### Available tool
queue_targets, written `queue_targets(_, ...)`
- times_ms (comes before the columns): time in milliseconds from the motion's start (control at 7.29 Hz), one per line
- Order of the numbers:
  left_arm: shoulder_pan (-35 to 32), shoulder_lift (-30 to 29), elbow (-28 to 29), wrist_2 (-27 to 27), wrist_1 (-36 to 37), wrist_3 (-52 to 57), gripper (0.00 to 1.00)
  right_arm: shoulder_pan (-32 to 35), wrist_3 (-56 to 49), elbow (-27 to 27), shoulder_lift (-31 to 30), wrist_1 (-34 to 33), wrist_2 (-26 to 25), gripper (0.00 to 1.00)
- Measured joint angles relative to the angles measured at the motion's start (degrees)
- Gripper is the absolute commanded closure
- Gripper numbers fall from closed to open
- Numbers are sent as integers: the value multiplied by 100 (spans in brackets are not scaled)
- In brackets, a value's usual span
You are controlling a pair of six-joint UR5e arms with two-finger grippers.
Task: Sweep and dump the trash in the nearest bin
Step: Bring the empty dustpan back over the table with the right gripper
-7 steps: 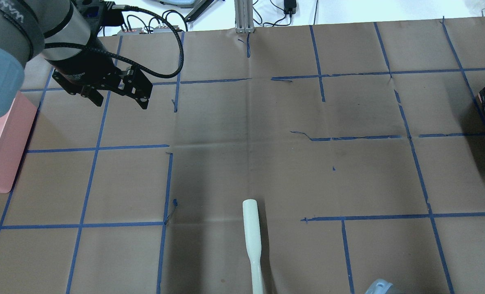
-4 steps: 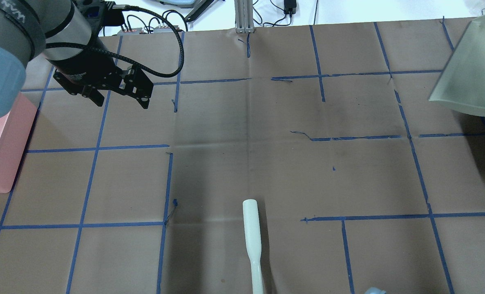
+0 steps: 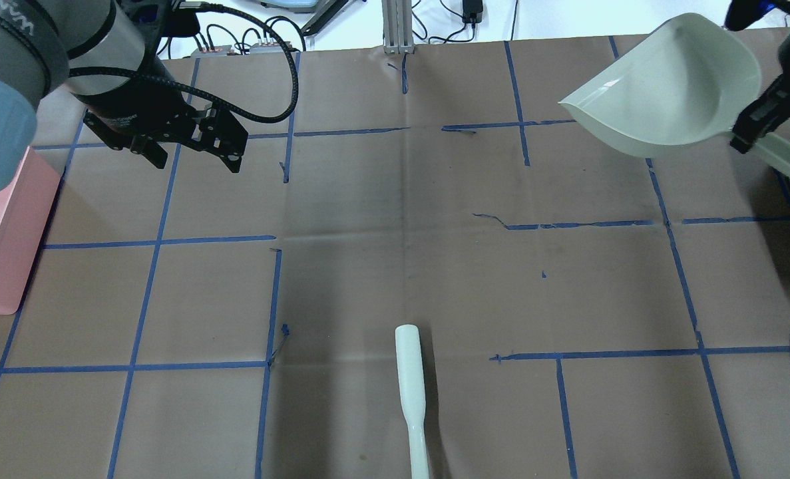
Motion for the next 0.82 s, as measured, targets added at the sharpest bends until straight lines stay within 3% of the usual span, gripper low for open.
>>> queue_targets(549, 6, -2, 18, 7, 4, -13, 0, 1765, 2761, -172, 832, -50, 182, 99)
queue_targets(824, 1, -8, 33, 10, 3, -21, 0, 2541, 3869, -694, 1509, -65, 253, 99)
